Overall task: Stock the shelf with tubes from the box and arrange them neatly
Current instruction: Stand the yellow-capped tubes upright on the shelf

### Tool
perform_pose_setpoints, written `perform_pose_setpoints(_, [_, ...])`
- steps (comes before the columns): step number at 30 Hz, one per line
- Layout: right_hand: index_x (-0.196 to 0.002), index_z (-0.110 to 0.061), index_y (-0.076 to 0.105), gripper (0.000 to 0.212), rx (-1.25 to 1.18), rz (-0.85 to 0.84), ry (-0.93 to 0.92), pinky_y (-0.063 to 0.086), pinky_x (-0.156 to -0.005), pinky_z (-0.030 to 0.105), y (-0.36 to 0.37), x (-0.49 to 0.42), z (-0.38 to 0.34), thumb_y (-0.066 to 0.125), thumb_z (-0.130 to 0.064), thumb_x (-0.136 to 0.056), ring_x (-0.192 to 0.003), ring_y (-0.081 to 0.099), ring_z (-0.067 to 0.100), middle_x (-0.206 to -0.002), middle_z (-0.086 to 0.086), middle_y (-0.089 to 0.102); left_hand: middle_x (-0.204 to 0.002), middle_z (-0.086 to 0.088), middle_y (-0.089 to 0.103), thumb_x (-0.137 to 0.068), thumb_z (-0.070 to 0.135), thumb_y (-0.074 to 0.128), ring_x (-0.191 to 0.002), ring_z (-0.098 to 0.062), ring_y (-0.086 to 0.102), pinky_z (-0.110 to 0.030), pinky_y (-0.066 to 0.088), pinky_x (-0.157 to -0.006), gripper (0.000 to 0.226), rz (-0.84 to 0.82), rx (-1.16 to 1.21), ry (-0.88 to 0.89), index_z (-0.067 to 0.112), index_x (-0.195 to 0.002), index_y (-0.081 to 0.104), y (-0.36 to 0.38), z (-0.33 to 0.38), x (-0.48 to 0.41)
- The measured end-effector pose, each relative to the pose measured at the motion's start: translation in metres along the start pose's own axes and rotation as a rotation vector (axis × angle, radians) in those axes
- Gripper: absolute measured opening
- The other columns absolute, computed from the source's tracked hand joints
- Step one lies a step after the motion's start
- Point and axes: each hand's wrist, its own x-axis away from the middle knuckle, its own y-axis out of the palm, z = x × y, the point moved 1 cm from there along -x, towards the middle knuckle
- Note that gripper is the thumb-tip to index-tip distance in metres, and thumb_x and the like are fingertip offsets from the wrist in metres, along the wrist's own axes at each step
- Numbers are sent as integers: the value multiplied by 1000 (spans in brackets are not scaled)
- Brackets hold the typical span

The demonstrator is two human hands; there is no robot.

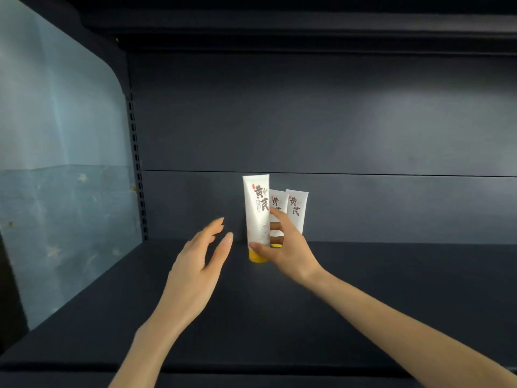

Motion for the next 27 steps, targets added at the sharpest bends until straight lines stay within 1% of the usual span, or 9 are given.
perform_pose_setpoints(2, [-135,-31,33,72,68,5,67,47,-58,6,0,-17,14,76,-18,-79,-82,60,0,-97,-18,50,-141,28,32,-83,67,22,-135,2,27,-29,27,-109,69,-111,-314,-19,38,-145,28,-9,-12,7])
perform_pose_setpoints(4, [-136,-24,32,73,140,11,98,48,-60,9,1,-31,28,76,-18,-78,-88,61,7,-96,-17,49,-150,18,30,-84,66,15,-141,-4,23,-33,16,-116,73,-236,-531,-58,34,-149,20,-15,-24,12])
perform_pose_setpoints(6, [-135,-20,31,72,191,19,113,49,-65,15,7,-41,42,76,-18,-78,-96,61,15,-101,-10,52,-154,13,28,-85,65,12,-142,-5,22,-34,8,-118,73,-312,-637,-105,33,-150,15,-21,-34,18])
perform_pose_setpoints(9, [-134,-19,30,69,164,36,143,46,-67,12,19,-51,58,74,-17,-80,-98,56,13,-111,-5,49,-156,13,23,-84,67,8,-143,-5,18,-35,6,-119,76,-342,-743,-132,32,-151,8,-28,-43,27])
perform_pose_setpoints(12, [-133,-18,29,65,138,54,170,46,-68,14,30,-56,70,71,-13,-83,-106,53,13,-117,-3,49,-157,13,18,-73,72,-2,-145,-6,13,-36,4,-119,87,-355,-797,-162,34,-150,2,-35,-46,33])
perform_pose_setpoints(14, [-133,-16,28,64,146,66,185,46,-76,17,33,-58,76,69,-11,-84,-113,51,15,-126,1,48,-158,13,14,-68,73,-7,-145,-7,11,-35,3,-119,90,-345,-811,-170,35,-150,-2,-40,-47,36])
perform_pose_setpoints(17, [-133,-13,30,63,163,78,196,46,-87,24,34,-60,80,70,-10,-84,-122,49,21,-133,6,47,-158,13,13,-70,73,-5,-145,-6,10,-35,3,-119,88,-302,-783,-175,35,-149,-1,-47,-48,40])
perform_pose_setpoints(21, [-135,-10,30,63,243,79,205,45,-95,30,35,-64,80,69,-8,-85,-126,46,23,-138,7,44,-158,12,16,-72,71,-2,-145,-6,12,-34,4,-119,87,-272,-741,-192,34,-150,2,-53,-50,45])
perform_pose_setpoints(27, [-135,-9,32,63,266,136,238,44,-98,31,38,-65,78,68,-5,-84,-127,43,24,-138,8,40,-157,13,16,-72,72,-1,-145,-5,13,-33,4,-119,87,-264,-719,-199,34,-150,4,-59,-49,50])
